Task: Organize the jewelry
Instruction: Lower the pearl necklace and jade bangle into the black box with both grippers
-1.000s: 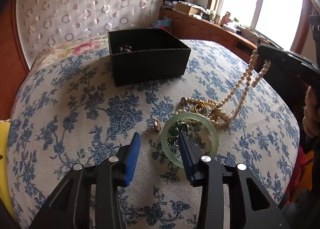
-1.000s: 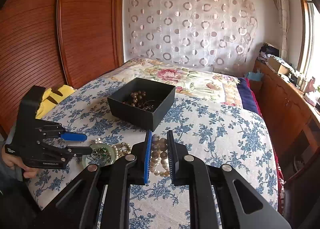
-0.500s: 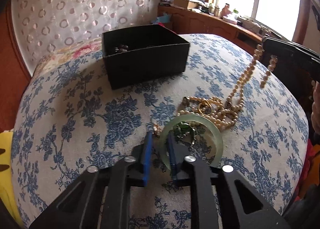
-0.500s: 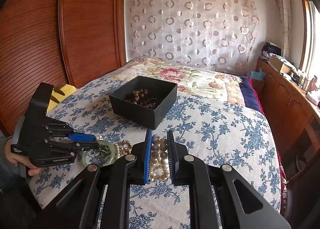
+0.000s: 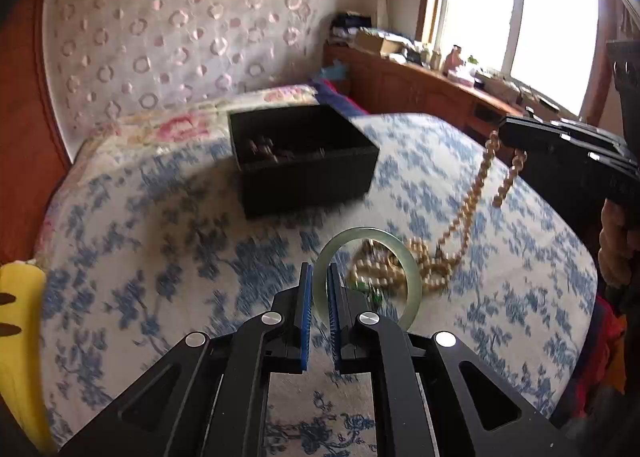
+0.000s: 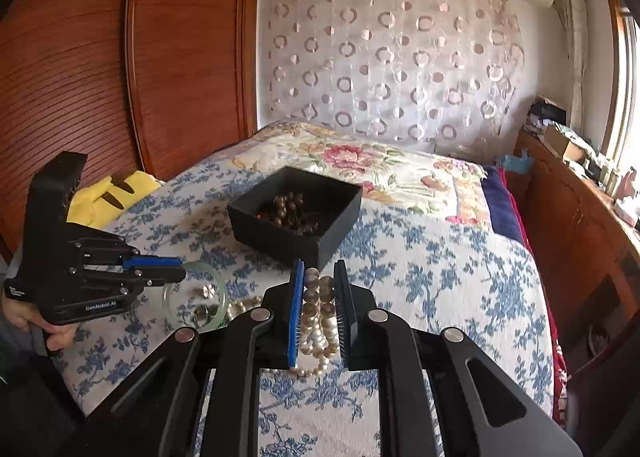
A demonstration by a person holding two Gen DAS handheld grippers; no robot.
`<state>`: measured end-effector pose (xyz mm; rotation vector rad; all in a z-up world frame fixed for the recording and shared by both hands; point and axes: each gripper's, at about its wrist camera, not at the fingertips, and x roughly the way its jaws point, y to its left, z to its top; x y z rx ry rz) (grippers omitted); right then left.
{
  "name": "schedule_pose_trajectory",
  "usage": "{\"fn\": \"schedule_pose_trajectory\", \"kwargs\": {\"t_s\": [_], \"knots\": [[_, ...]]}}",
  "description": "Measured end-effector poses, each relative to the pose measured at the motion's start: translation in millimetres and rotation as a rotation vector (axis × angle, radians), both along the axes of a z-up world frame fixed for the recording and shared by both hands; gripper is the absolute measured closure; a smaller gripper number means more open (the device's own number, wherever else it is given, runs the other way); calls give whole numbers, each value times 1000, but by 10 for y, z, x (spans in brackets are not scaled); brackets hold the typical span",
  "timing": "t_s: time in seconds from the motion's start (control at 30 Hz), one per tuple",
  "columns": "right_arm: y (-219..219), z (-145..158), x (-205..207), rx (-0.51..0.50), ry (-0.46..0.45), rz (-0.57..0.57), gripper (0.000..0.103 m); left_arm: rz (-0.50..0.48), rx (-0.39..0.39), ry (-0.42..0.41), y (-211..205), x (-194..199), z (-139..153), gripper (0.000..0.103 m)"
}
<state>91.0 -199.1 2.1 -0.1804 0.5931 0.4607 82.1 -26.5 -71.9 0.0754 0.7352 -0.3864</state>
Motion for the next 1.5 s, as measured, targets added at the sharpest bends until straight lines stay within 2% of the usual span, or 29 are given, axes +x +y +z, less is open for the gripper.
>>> {"fn": "schedule_pose_trajectory", "kwargs": {"t_s": [0.27, 0.5, 0.8, 0.97, 1.13, 1.3, 1.43, 1.5], "knots": [[121, 292, 47, -16, -60, 19, 87, 27, -16, -75, 93, 16, 291, 96], [225, 495, 171, -25, -89, 40, 87, 47, -26, -107, 153, 104, 424, 96], [362, 694, 462, -33, -124, 79, 87, 81, -22, -133, 221, 332, 510, 96], [462, 765, 691, -38, -128, 100, 87, 108, -48, -137, 307, 493, 566, 96], [508, 832, 926, 1, -133, 110, 87, 120, -47, -140, 345, 646, 611, 96], [560, 757, 1167, 41, -103, 121, 87, 131, -37, -139, 340, 808, 614, 96], [609, 557, 1325, 51, -41, 135, 86, 135, -29, -130, 310, 905, 592, 96], [623, 445, 1386, 53, -17, 134, 81, 136, -25, -123, 299, 954, 575, 96]]}}
